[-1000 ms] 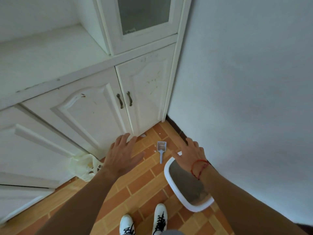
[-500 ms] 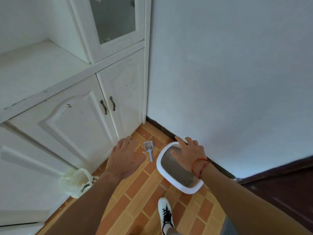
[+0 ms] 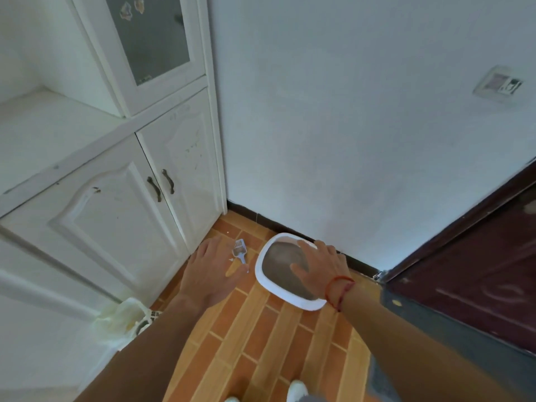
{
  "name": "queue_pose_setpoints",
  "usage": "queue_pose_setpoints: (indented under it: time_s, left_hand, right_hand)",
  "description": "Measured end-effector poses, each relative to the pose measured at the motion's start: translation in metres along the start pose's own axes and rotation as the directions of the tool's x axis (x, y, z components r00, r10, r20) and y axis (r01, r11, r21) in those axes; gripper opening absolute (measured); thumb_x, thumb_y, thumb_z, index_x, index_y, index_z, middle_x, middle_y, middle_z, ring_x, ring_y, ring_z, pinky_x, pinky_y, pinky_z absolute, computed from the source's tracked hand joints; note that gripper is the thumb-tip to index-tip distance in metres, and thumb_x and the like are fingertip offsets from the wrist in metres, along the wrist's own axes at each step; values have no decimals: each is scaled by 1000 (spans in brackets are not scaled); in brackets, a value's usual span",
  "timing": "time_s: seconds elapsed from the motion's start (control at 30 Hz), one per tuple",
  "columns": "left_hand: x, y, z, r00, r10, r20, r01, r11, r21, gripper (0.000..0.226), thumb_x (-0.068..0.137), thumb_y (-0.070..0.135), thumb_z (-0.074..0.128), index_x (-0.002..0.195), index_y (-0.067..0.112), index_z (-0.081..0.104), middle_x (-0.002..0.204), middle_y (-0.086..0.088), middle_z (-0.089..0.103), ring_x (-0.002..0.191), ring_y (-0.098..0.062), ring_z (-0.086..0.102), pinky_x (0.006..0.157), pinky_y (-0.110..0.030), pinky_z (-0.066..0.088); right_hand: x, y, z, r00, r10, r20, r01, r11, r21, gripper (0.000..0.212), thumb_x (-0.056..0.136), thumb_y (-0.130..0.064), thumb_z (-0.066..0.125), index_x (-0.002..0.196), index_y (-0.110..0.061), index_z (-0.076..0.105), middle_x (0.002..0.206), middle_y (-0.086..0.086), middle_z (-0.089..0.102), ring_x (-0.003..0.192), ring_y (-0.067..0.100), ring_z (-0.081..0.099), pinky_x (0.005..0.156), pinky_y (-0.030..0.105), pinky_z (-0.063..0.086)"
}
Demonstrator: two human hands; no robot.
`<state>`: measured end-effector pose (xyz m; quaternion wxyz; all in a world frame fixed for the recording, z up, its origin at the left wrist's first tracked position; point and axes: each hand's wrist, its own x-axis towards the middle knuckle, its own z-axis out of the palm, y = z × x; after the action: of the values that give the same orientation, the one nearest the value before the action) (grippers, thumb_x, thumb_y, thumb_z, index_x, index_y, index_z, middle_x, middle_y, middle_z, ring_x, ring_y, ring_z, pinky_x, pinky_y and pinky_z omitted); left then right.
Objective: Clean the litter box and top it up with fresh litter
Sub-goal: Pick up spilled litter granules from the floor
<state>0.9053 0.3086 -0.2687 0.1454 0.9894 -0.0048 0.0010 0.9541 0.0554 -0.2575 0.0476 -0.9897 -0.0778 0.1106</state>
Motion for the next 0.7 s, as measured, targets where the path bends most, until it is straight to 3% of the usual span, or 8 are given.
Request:
queue_pose_setpoints:
  time_s: [0.23,0.43,0.57,0.7]
  left_hand:
    - [2,22,15,999,-8,37,9,1000,-4,73,84,69,30,138,25,51,144,-6,50,134,-27,45,105,-45,43]
    - [3,27,44,990,-43,132,44,999,-3,81,82,73,24,143,25,45,151,-6,43,140,-28,39,110,-48,40]
    - [-3,13,94,977,-83,195,88,996,-15,81,83,74,27,143,24,48,148,-8,47,139,-30,40,105,-53,44]
    - [-10,3,158,956,-129,264,139,990,-22,81,85,71,27,143,19,49,150,-10,46,139,-33,41,107,-52,43]
  right_hand:
    - [-8,24,16,999,-12,39,10,999,37,63,91,-59,39,148,-36,26,146,5,37,132,26,37,109,43,28]
    - [-1,39,45,995,-31,100,28,999,31,63,92,-58,37,149,-34,25,143,7,40,127,28,42,107,44,31]
    - [9,47,90,986,-53,158,45,997,57,70,84,-60,24,147,-31,33,137,6,47,122,28,46,102,44,39]
    - [25,58,156,973,-62,221,57,998,29,58,92,-51,43,146,-30,34,138,6,47,121,27,47,99,41,40]
